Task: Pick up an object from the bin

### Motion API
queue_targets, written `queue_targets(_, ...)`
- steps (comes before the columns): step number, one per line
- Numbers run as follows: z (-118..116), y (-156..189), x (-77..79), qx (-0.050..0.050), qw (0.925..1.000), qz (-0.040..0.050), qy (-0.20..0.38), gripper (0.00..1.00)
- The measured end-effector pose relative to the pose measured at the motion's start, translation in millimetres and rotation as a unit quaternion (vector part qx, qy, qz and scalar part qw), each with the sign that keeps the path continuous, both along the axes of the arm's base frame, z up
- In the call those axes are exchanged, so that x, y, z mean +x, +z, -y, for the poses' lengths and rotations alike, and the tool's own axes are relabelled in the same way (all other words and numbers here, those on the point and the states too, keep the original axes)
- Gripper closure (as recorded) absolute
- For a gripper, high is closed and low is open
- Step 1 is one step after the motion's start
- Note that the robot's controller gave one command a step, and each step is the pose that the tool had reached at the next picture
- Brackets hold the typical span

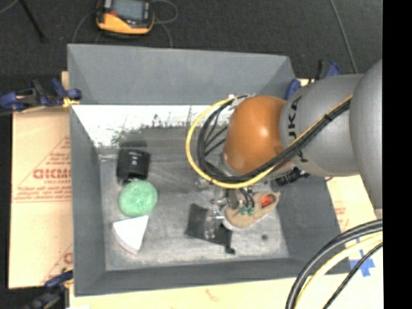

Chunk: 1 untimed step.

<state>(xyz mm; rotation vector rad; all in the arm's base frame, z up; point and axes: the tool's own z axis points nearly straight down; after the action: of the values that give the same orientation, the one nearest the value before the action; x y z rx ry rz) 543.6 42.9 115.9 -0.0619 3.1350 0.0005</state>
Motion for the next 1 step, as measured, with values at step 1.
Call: queue_targets(1,-3.6,-39.8,-14.4,0.000,0.9987,0.0026,0.051,1.00)
